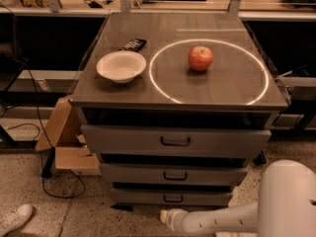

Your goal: Close bottom drawer

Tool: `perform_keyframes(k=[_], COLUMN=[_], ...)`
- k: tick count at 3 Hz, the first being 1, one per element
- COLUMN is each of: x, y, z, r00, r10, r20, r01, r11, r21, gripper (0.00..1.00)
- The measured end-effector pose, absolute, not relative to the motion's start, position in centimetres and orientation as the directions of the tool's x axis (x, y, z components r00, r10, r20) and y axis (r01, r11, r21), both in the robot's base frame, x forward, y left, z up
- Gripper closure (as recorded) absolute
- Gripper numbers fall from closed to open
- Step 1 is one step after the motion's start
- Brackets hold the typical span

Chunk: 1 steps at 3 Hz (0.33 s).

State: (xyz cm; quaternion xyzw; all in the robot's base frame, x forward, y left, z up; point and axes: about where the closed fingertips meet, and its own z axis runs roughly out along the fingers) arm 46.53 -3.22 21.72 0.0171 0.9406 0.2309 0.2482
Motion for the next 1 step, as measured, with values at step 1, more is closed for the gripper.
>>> perform_keyframes(k=[1], x=[44.92], y=[-3.66], z=[21.88], r00=[-0.885], r10=[0.148], r20=[-0.441], r01=[-0.074], r11=[0.892], r21=[0.447], gripper=[0.86])
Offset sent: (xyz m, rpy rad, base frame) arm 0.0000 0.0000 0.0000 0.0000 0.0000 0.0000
